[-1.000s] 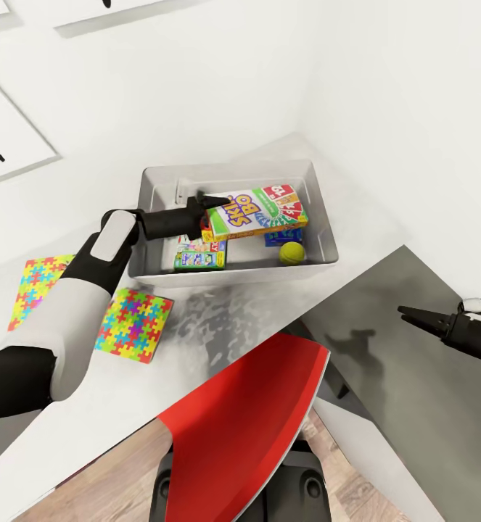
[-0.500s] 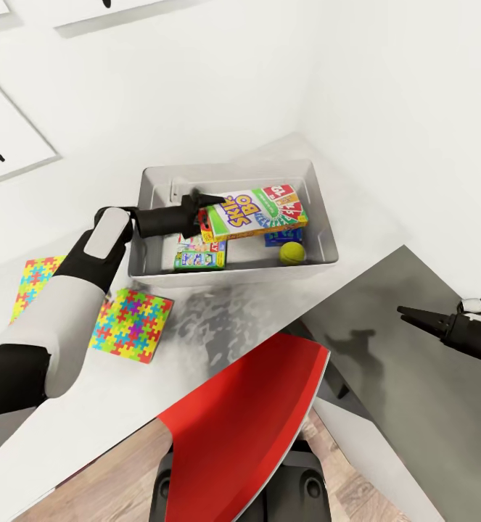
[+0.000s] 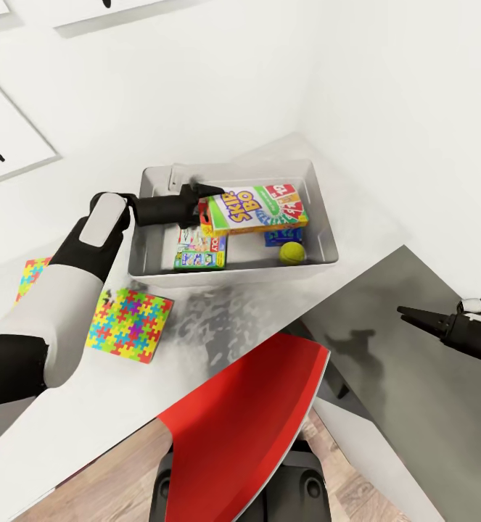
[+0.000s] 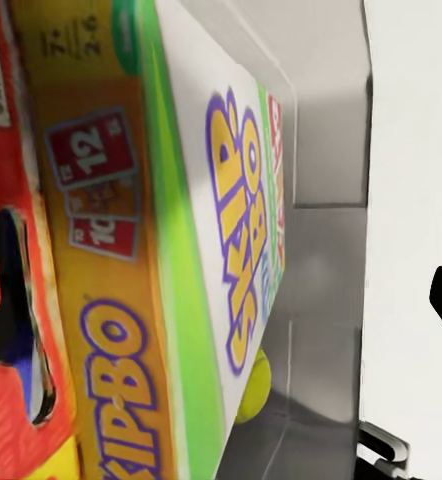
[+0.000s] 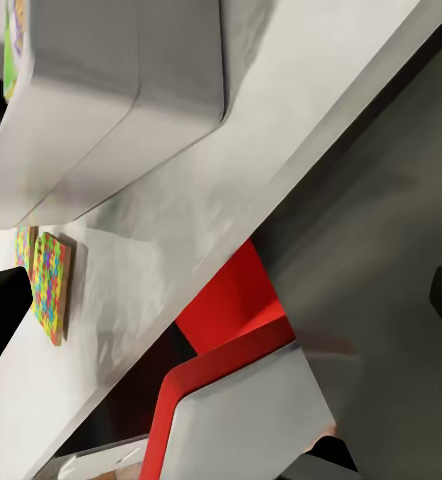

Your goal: Put all the toys in the child's room - the three board games (two on the bed and one on the table), the two jigsaw puzzles on the table, and the tennis ball on the table - inside the toy box on the table in the child's room.

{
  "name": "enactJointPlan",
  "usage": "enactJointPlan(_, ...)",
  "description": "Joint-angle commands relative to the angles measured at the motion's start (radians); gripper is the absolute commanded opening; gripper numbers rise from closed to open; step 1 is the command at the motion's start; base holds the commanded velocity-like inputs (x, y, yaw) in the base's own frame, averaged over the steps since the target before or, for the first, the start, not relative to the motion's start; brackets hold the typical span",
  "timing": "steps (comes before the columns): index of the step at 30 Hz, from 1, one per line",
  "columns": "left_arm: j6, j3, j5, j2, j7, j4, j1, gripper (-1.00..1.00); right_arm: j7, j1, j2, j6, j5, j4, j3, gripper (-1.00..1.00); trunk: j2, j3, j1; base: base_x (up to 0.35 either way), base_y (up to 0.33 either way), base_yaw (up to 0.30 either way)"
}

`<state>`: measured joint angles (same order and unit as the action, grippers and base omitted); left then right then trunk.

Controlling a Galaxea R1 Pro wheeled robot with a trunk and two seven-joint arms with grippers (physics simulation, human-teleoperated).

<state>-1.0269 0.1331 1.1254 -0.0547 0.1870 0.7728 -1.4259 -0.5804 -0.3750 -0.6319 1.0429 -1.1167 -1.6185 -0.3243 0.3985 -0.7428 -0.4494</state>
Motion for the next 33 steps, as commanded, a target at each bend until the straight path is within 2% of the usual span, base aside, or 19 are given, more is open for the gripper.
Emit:
enactJointPlan(1, 0.000, 0.002, -0.010, -0.001, 0.010, 0.000, -0.001, 1.00, -0.007, -0.001, 0.000, 0.004, 0.006, 0.000, -0.001, 1.00, 0.002, -0.001, -0.001, 0.000, 0.000, 0.000)
enactJointPlan(14, -0.005, 0.004, -0.012, 0.004, -0.024, 0.015, -0.037, 1.00, -0.007, -0.001, 0.000, 0.004, 0.006, 0.000, -0.002, 1.00, 0.002, -0.001, -0.001, 0.000, 0.000, 0.000)
enactJointPlan(23, -0.009, 0.005, -0.011, 0.009, -0.066, 0.017, -0.052, 1.00, -0.007, -0.001, 0.000, 0.004, 0.006, 0.000, -0.002, 1.00, 0.002, -0.001, -0.001, 0.000, 0.000, 0.000)
enactJointPlan(33, -0.010, 0.008, -0.011, 0.012, -0.084, 0.017, -0.059, 1.00, -0.007, -0.001, 0.000, 0.004, 0.006, 0.000, -0.002, 1.00, 0.002, -0.001, -0.001, 0.000, 0.000, 0.000)
